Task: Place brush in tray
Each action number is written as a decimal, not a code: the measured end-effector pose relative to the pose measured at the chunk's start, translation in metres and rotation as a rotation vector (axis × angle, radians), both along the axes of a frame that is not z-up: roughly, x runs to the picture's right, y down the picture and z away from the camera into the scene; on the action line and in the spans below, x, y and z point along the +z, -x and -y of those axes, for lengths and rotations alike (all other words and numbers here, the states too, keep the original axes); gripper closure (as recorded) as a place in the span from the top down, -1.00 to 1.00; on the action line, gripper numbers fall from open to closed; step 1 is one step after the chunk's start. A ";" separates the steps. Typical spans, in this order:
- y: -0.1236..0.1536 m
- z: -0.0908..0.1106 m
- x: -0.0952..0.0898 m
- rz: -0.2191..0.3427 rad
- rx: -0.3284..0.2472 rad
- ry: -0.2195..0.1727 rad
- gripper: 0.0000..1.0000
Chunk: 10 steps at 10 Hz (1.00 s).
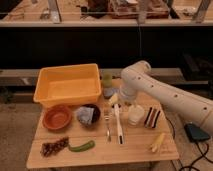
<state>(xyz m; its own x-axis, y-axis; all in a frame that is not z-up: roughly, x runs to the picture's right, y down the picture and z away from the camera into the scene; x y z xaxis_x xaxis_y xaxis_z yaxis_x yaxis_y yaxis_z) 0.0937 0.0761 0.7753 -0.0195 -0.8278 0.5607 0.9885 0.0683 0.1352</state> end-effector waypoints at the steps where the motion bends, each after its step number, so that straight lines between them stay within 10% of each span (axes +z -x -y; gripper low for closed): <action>1: 0.008 0.006 -0.008 0.009 -0.009 -0.006 0.60; 5: 0.040 0.011 -0.027 0.036 -0.048 0.015 0.57; 10: 0.054 -0.064 0.021 0.045 -0.068 0.090 0.17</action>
